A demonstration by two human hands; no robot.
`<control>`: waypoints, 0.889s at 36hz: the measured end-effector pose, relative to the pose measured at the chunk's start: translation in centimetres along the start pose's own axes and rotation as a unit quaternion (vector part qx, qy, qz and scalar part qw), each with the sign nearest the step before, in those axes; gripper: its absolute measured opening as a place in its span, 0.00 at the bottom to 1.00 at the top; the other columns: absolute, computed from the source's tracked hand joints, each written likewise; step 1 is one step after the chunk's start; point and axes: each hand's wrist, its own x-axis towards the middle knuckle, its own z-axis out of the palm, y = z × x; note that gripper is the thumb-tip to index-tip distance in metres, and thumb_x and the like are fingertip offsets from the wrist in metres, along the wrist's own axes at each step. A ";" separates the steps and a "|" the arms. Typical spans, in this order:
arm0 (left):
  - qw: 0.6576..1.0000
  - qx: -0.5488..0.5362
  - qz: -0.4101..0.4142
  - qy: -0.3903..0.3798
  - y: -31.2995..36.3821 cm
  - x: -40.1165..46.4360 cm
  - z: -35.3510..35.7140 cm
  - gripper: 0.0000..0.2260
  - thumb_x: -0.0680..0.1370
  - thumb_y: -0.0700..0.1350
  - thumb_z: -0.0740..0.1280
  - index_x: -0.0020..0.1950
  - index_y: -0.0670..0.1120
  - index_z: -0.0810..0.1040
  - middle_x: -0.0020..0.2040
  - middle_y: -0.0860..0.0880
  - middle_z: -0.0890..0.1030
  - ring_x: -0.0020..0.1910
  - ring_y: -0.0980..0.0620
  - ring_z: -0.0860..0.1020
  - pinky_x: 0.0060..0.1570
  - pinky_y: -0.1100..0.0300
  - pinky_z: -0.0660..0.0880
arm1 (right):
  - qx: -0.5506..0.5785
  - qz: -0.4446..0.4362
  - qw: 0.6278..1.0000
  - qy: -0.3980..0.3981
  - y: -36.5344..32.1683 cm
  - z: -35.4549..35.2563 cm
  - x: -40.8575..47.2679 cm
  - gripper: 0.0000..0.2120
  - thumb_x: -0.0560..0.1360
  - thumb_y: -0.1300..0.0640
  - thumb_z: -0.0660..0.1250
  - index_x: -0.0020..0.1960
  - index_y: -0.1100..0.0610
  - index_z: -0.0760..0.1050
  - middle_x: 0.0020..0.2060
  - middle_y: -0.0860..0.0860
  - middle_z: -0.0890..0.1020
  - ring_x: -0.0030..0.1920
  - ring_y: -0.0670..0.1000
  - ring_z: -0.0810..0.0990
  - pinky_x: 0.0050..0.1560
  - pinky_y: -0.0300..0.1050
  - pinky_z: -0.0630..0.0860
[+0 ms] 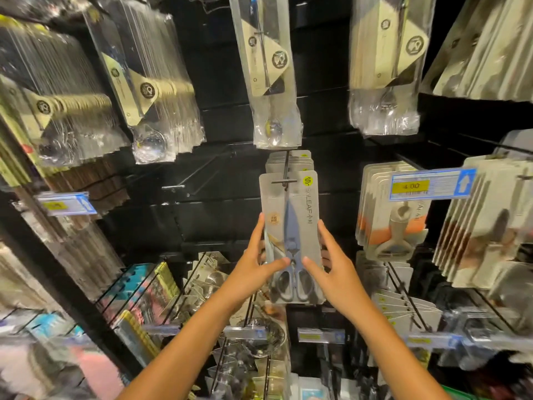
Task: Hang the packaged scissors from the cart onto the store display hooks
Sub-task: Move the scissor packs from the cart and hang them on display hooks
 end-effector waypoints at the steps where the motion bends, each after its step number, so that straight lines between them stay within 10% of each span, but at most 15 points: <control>1: 1.000 -0.002 -0.008 0.004 0.1 0.5 0.0 0.46 0.78 0.44 0.74 0.80 0.68 0.44 0.75 0.54 0.71 0.70 0.55 0.75 0.70 0.49 0.73 | 0.001 0.000 1.000 0.001 0.2 0.1 0.5 0.38 0.80 0.50 0.67 0.80 0.37 0.48 0.78 0.42 0.64 0.74 0.44 0.68 0.74 0.54 0.70; 6: 1.000 -0.003 -0.024 0.001 -0.3 2.9 0.3 0.47 0.79 0.40 0.72 0.81 0.64 0.40 0.74 0.56 0.71 0.65 0.62 0.76 0.60 0.66 0.76 | -0.012 0.009 1.000 0.012 1.1 0.9 2.8 0.42 0.80 0.50 0.68 0.82 0.42 0.43 0.78 0.44 0.60 0.72 0.40 0.63 0.69 0.39 0.66; 11: 0.999 -0.020 -0.028 0.018 -0.9 4.1 0.3 0.48 0.78 0.38 0.72 0.81 0.64 0.41 0.76 0.53 0.69 0.68 0.58 0.75 0.57 0.67 0.78 | -0.016 0.011 1.000 0.018 2.3 1.4 4.1 0.43 0.78 0.47 0.69 0.81 0.41 0.43 0.78 0.45 0.61 0.75 0.45 0.65 0.72 0.47 0.68; 16: 0.998 0.048 -0.032 0.010 -2.6 3.8 -0.1 0.43 0.79 0.40 0.71 0.82 0.62 0.47 0.67 0.65 0.70 0.60 0.75 0.73 0.59 0.73 0.74 | -0.021 0.028 0.999 0.025 3.1 1.6 3.7 0.43 0.78 0.50 0.70 0.82 0.44 0.44 0.78 0.46 0.58 0.74 0.41 0.61 0.68 0.39 0.63; 21: 0.989 0.135 -0.053 0.013 -4.4 0.9 -1.2 0.40 0.78 0.48 0.73 0.83 0.57 0.51 0.81 0.55 0.60 0.80 0.54 0.55 0.76 0.59 0.60 | -0.062 0.073 0.995 0.018 4.9 2.0 1.3 0.40 0.78 0.46 0.70 0.81 0.44 0.51 0.79 0.43 0.57 0.76 0.42 0.58 0.71 0.41 0.60; 25: 0.974 0.225 -0.023 0.013 -6.7 -2.4 -3.0 0.34 0.80 0.45 0.71 0.81 0.53 0.58 0.75 0.58 0.63 0.74 0.64 0.59 0.65 0.83 0.53 | -0.101 0.111 0.988 -0.023 5.1 3.3 -0.9 0.37 0.77 0.46 0.70 0.80 0.46 0.57 0.78 0.47 0.61 0.77 0.48 0.61 0.75 0.46 0.61; 32: 0.950 0.314 -0.007 0.005 -10.9 -12.0 -8.9 0.32 0.82 0.50 0.67 0.82 0.59 0.55 0.79 0.62 0.55 0.78 0.66 0.51 0.76 0.69 0.49 | -0.171 0.013 0.970 -0.174 1.5 9.6 -4.2 0.28 0.79 0.50 0.68 0.77 0.47 0.64 0.73 0.41 0.68 0.73 0.41 0.66 0.71 0.28 0.58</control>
